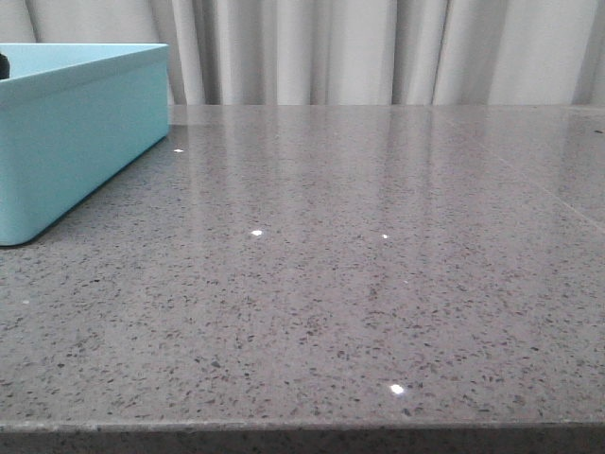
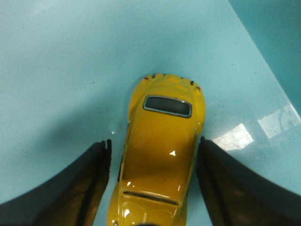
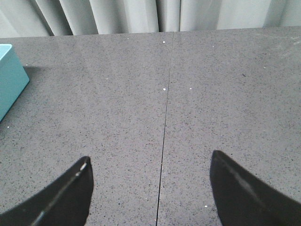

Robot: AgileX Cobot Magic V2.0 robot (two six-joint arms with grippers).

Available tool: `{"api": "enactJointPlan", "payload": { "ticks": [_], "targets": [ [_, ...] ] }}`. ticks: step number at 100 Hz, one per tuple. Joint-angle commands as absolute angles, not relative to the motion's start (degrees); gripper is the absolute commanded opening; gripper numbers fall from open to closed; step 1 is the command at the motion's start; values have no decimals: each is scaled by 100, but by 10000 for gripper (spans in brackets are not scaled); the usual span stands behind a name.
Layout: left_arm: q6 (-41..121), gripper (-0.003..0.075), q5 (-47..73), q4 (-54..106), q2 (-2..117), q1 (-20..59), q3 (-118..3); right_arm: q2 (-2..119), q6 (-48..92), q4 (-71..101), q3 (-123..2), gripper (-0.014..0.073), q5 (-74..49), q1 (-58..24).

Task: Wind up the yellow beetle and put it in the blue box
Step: 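Lower the beetle into the blue box and open the left gripper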

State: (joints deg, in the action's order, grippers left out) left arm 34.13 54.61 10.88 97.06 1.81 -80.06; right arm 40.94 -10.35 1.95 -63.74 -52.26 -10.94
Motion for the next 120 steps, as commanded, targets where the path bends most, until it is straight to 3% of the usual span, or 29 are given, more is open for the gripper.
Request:
{"api": "enactJointPlan", "payload": {
  "ticks": [1,15,24,41,51,54,79,120],
  "targets": [
    [3361,450,5303,1220,9459,172,-8239,4091,-992,187,-6492,527,-4821,-1098],
    [3361,448,5550,1256,9364,172,-8459,4077,-922,187,-6492,518,-4834,-1098],
    [3299,403,5730,1333,9181,172,-8518,4007,-823,187,-6492,414,-4864,-1098],
    [3268,171,5789,1787,8680,172,-8518,3825,-817,187,-6492,96,-5173,-1098],
    [3268,-4,5860,2040,8415,172,-8518,3737,-733,187,-6443,-41,-5403,-1098],
    [3268,-16,5918,2077,8356,172,-8518,3693,-702,187,-6379,-71,-5420,-1098],
    [3264,-19,6203,2618,7759,172,-8209,2986,-474,187,-5422,-63,-5059,-1098],
    [3264,-19,5424,3211,6172,172,-6604,1241,-374,155,-3668,-63,-3903,-1098]
  ]
}}
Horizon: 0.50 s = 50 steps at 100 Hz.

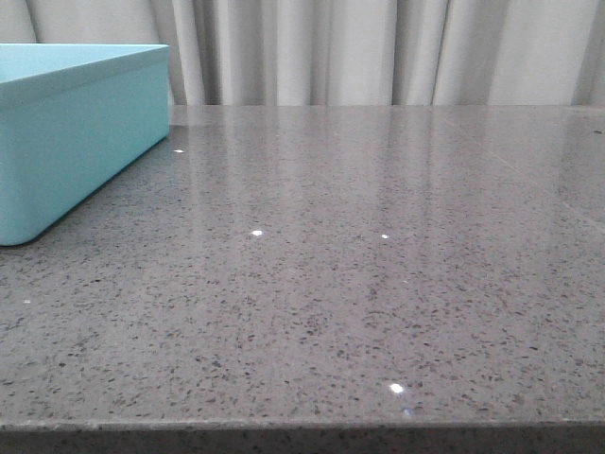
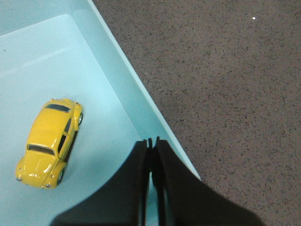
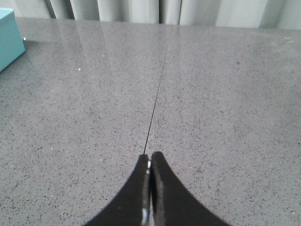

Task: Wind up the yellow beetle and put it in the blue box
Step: 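Lower the beetle into the blue box and open the left gripper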

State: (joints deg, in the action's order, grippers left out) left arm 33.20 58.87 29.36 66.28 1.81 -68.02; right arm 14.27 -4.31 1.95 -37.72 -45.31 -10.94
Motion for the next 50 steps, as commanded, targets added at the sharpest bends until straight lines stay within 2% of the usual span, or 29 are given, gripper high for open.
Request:
{"api": "enactJointPlan", "payload": {
  "ticks": [1,22,50],
  "targets": [
    [3264,-19,5383,3211,6103,172,-6567,1214,-374,155,-3647,-63,-3887,-1098],
    [3264,-19,4835,3211,5045,172,-5385,591,-374,155,-3124,-63,-3762,-1098],
    [3264,-19,4760,3252,3647,172,-4047,244,-374,140,-2696,-63,-3204,-1098]
  ]
}}
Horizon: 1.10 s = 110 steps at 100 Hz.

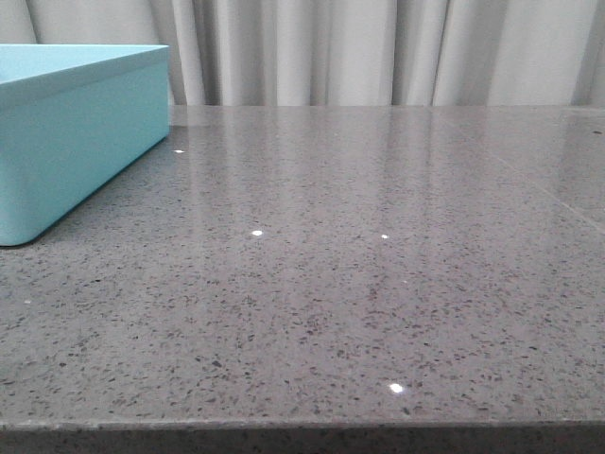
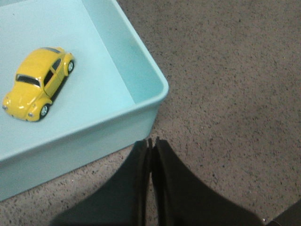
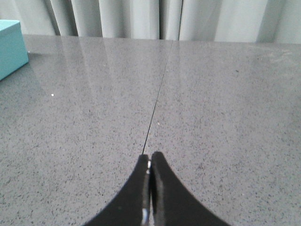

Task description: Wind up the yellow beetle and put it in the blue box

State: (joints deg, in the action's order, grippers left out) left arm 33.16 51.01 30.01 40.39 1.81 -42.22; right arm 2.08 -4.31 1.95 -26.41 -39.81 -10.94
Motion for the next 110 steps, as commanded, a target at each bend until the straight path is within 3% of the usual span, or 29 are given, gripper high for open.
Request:
{"api": "enactJointPlan", "payload": {
  "ticks": [1,32,110],
  "targets": [
    [3264,-19,4760,3252,3614,172,-4022,244,-374,140,-2689,-63,-3178,-1098],
    [3264,-19,5226,3669,2587,172,-3520,244,-374,140,-2626,-63,-2930,-1098],
    [3264,-19,4976,3447,2575,172,-3459,244,-374,140,-2626,-68,-2938,-1098]
  ]
}}
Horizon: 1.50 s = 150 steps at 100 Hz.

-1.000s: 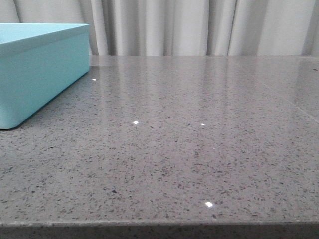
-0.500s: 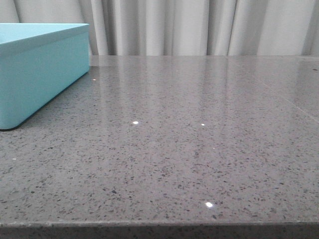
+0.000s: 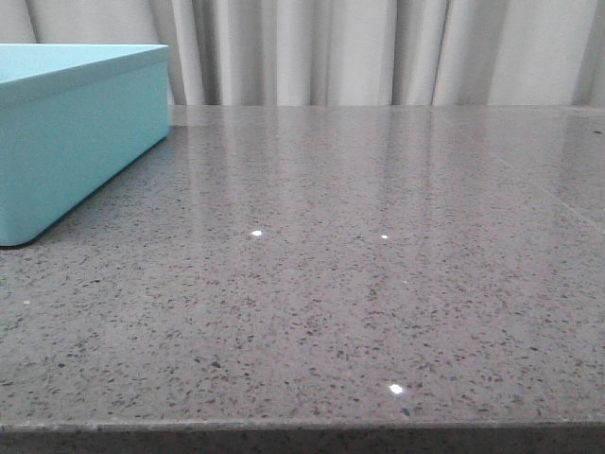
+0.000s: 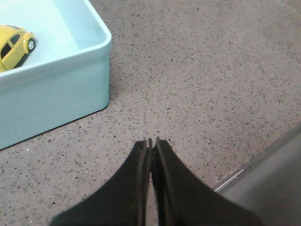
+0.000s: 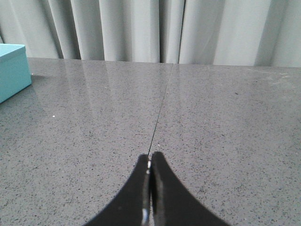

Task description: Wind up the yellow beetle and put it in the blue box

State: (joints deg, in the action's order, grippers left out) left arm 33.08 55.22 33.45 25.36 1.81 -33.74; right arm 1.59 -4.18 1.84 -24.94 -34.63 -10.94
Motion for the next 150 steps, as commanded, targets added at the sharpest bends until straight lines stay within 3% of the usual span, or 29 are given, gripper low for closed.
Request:
{"api": "enactJointPlan", "payload": {
  "ticks": [1,38,65,93,107,150],
  "targets": [
    [3264,-19,4937,3448,2575,172,-3433,244,-374,140,-2626,-68,-2938,-1098],
    [3140,-19,1335,3142,1673,172,-1920,244,-374,140,-2626,-68,-2938,-1098],
    [752,-19,-447,972,587,172,-645,244,-374,140,-2626,-68,-2938,-1098],
    [414,-19,-176,797,-231,172,134,244,-374,140,-2626,-68,-2938,-1098],
    [381,-19,316,758,-209,172,122,250,-374,140,-2626,-68,-2942,-1098],
    [381,-19,306,758,-209,172,122,250,-374,140,-2626,-68,-2942,-1098]
  ]
}}
